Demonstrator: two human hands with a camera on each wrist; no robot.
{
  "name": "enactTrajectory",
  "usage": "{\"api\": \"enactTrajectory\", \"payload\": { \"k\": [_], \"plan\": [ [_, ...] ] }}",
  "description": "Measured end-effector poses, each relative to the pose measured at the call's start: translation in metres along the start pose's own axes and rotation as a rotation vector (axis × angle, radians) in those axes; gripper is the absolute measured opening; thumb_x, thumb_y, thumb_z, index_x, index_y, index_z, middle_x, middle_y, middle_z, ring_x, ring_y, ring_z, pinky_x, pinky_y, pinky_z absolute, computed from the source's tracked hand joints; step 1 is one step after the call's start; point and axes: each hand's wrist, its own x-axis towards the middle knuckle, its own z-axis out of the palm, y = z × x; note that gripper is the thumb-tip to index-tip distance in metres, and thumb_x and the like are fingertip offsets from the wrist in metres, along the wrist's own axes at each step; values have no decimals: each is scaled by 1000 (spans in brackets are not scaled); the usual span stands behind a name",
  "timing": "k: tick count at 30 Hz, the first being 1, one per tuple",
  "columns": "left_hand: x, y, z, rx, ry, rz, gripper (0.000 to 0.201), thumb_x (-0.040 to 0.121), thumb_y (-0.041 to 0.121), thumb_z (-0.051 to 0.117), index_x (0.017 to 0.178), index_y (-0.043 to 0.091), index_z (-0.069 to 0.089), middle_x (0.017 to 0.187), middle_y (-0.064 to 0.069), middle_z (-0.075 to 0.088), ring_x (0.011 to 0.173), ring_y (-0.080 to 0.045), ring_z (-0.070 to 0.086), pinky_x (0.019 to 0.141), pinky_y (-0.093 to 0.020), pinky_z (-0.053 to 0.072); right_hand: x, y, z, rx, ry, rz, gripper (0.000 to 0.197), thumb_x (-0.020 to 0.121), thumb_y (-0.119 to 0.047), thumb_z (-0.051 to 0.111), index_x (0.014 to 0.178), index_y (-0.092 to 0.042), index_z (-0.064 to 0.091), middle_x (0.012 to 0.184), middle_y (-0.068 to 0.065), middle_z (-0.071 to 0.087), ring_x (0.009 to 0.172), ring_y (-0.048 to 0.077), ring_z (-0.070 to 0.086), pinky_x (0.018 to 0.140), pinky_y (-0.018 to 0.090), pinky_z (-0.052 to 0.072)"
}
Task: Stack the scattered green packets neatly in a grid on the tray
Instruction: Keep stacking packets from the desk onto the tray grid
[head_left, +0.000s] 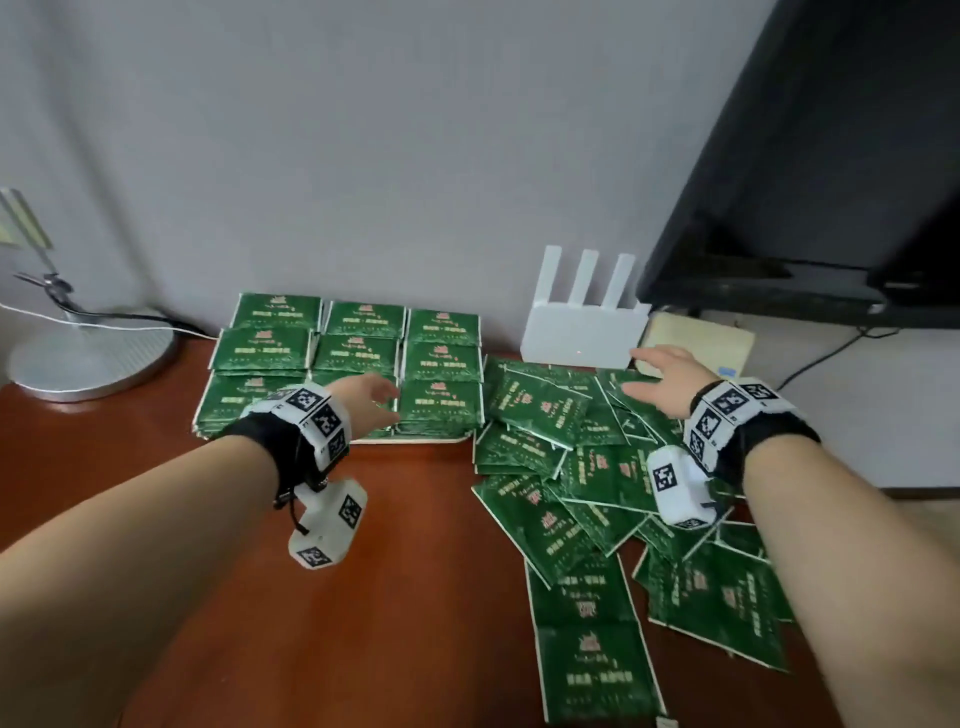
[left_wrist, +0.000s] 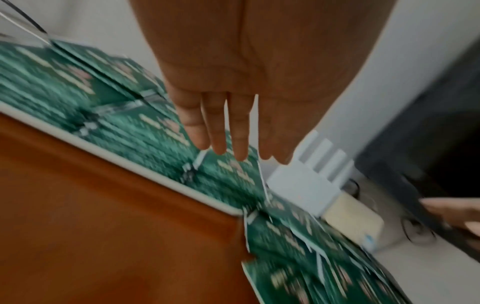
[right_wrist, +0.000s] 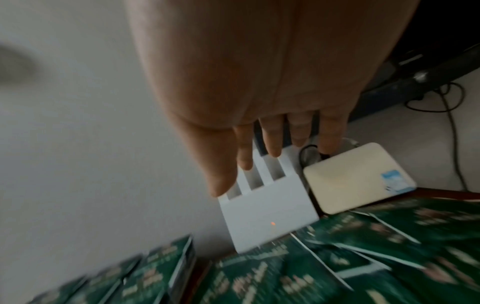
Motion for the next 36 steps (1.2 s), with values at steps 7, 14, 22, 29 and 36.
{"api": "enactTrajectory", "payload": {
  "k": [7, 14, 22, 29, 36],
  "plan": [
    [-34, 82, 132, 93, -398, 185, 28, 90, 25, 55, 117, 29, 60, 122, 8, 59, 108, -10, 57, 97, -24, 45, -37, 92, 65, -123, -279, 9, 63, 89, -39, 56, 144, -25, 29, 155, 4, 14, 140, 23, 20, 113, 32, 20],
    [-58, 118, 212, 276, -411, 89, 53, 80, 48, 61, 130, 39, 44, 141, 6, 32, 131, -19, 30, 108, -46, 32, -53, 156, 126, -135, -351, 27, 80, 81, -42, 66, 146, -29, 21, 156, 1, 5, 142, 26, 14, 113, 39, 25],
    [-80, 135, 255, 221, -158, -268, 79, 75, 49, 68, 139, 31, 25, 139, -4, 24, 128, -24, 26, 109, -36, 29, -79, 197, 140, -97, -160, 191, 89, 75, -54, 66, 144, -24, 19, 149, 10, 23, 135, 29, 26, 107, 42, 28],
    [-84, 153, 261, 55, -146, -449, 72, 78, 21, 71, 135, 24, 28, 124, -8, 34, 115, -25, 40, 96, -35, 44, -83, 205, 133, -135, -238, 181, 76, 75, -44, 71, 137, -22, 33, 141, 8, 39, 128, 30, 37, 104, 43, 36],
    [-88, 154, 257, -110, -157, -598, 71, 77, 13, 72, 134, 19, 28, 121, -11, 42, 101, -27, 56, 87, -37, 52, -94, 213, 120, 66, -332, 170, 49, 90, -24, 57, 134, -10, 40, 132, 10, 51, 115, 28, 53, 94, 37, 42]
  ]
}}
